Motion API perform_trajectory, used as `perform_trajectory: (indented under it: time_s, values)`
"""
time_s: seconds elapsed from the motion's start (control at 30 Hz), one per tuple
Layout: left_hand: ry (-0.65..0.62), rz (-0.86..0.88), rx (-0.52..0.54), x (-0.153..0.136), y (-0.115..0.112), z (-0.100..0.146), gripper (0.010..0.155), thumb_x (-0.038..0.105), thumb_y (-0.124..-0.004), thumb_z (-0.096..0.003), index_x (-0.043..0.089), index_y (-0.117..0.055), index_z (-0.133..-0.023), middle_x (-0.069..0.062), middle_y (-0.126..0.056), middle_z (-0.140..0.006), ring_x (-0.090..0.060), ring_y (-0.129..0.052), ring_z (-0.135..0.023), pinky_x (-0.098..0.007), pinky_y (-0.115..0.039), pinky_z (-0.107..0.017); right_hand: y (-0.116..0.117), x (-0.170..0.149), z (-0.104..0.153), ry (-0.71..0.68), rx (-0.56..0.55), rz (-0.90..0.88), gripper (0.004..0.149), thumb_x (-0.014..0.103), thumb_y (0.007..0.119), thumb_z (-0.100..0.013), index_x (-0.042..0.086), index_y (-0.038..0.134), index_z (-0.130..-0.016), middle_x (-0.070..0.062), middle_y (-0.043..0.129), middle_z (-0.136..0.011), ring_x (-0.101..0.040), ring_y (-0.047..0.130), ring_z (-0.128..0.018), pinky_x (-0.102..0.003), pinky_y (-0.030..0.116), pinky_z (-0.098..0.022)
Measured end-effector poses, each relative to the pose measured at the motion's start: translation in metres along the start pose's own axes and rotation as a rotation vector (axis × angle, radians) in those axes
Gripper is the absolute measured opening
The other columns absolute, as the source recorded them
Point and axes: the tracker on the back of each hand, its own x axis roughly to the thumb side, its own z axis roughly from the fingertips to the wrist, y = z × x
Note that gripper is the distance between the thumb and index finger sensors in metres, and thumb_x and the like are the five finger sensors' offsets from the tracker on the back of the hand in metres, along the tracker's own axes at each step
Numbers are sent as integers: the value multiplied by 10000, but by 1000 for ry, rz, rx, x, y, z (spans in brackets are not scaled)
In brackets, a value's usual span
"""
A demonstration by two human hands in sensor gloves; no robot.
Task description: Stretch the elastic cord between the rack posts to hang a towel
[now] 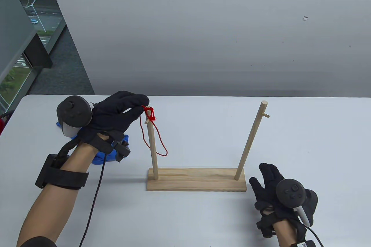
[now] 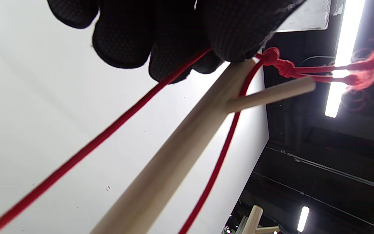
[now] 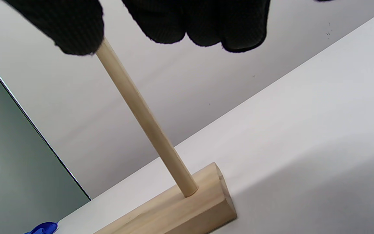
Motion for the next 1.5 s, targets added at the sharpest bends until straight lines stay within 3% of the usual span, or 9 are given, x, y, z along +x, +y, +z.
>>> perform_trajectory:
  time_s: [0.13,0.53,0.77,1.1,1.23,1.5]
  values:
    - [24,31,-19,-6,-5,7,435,381,-867,-422,268,-901,-841,3,-986,-785,-329,-931,-688,-598,-638,-695,1,1,0,-2,6,2,702,522,698,-466,131,488,-1010,-194,457,-1050,-458,580,-961,-764,362,-592]
    - [131,109,-160,-28,-22,36,789,542,-917,-388,265,-633,-1070,-27,-740,-1092,-388,-709,-1018,-715,-442,-767,2,1,1,-4,14,4,703,523,698,-466,131,486,-1010,-196,456,-1050,-459,580,-960,-766,363,-591]
    - [215,131,-169,-49,-39,60,906,635,-930,-355,233,-593,-1094,-59,-684,-1140,-399,-660,-1068,-725,-410,-767,2,1,1,-9,9,2,704,523,698,-466,130,486,-1011,-194,453,-1051,-460,579,-961,-766,364,-591]
    - [368,164,-157,-82,-77,110,917,639,-938,-349,211,-602,-1087,-72,-692,-1135,-405,-673,-1059,-723,-425,-759,3,2,1,-16,12,-2,705,523,698,-466,129,485,-1011,-196,454,-1050,-462,576,-960,-766,364,-591]
    - [409,180,-106,-93,-92,128,885,616,-955,-337,194,-657,-1056,-85,-754,-1087,-408,-770,-964,-690,-519,-734,3,3,2,-19,14,-3,705,524,697,-466,131,485,-1011,-194,453,-1051,-461,575,-962,-766,363,-592]
    - [502,142,-132,-107,-123,152,826,589,-965,-339,190,-712,-1017,-84,-819,-1030,-397,-840,-887,-658,-575,-712,5,3,2,-23,18,-3,704,524,698,-465,132,486,-1010,-195,454,-1050,-462,576,-961,-766,365,-591]
